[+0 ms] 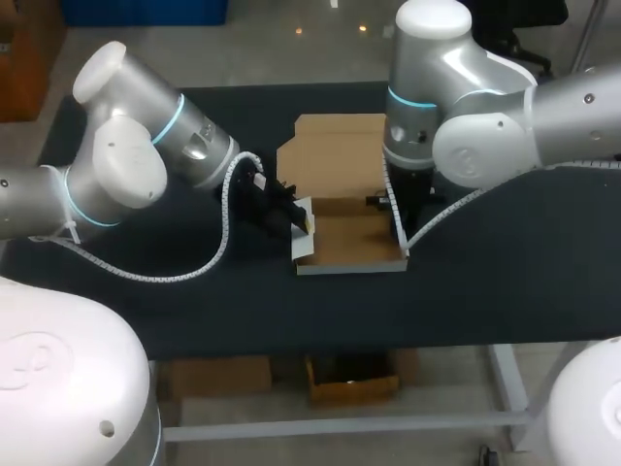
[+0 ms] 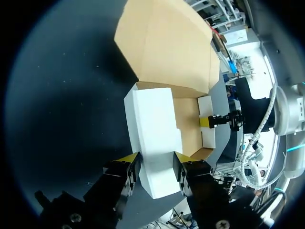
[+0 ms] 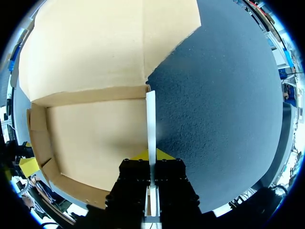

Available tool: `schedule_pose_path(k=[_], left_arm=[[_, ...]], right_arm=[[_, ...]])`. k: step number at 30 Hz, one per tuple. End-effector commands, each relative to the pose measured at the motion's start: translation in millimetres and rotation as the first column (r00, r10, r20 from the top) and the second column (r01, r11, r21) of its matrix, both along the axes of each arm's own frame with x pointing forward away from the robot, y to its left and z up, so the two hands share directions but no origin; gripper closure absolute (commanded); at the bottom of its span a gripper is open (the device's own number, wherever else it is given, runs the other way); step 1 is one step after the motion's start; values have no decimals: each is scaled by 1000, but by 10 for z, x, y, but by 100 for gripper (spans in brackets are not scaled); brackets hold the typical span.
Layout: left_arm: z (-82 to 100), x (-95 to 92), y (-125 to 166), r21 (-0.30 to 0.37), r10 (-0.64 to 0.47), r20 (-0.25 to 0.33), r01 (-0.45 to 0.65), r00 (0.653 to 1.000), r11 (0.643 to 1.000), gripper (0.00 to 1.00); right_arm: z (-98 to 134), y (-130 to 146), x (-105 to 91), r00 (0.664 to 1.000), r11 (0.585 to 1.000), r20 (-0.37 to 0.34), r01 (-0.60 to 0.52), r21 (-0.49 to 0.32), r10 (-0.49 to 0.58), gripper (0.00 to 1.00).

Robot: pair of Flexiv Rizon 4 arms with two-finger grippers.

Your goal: Assemble the packaging by folding the flat box into shape, placing the metal phone stand inside, and closing the box properly

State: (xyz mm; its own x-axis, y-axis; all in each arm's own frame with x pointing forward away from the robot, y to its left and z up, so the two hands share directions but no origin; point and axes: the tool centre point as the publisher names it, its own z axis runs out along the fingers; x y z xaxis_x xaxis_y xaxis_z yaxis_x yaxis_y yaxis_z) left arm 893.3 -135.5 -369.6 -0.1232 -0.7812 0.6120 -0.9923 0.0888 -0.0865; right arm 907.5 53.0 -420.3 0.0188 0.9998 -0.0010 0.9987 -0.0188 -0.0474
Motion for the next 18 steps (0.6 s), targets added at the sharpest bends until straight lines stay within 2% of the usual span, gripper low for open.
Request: schedule_pose_path(k=[1,12,18], left_arm=[[28,-18,-59,56,15,9,-15,1000,998,55],[-53,29,-84,188,74,28,-78,997,979,57],[-98,68,-86,281,113,53,-124,992,952,58]], right_arm=[[1,8,1,1000,1000,-2,0,1,0,100],[1,8,1,1000,1000,-2,0,1,0,100],[1,8,1,1000,1000,-2,0,1,0,100]])
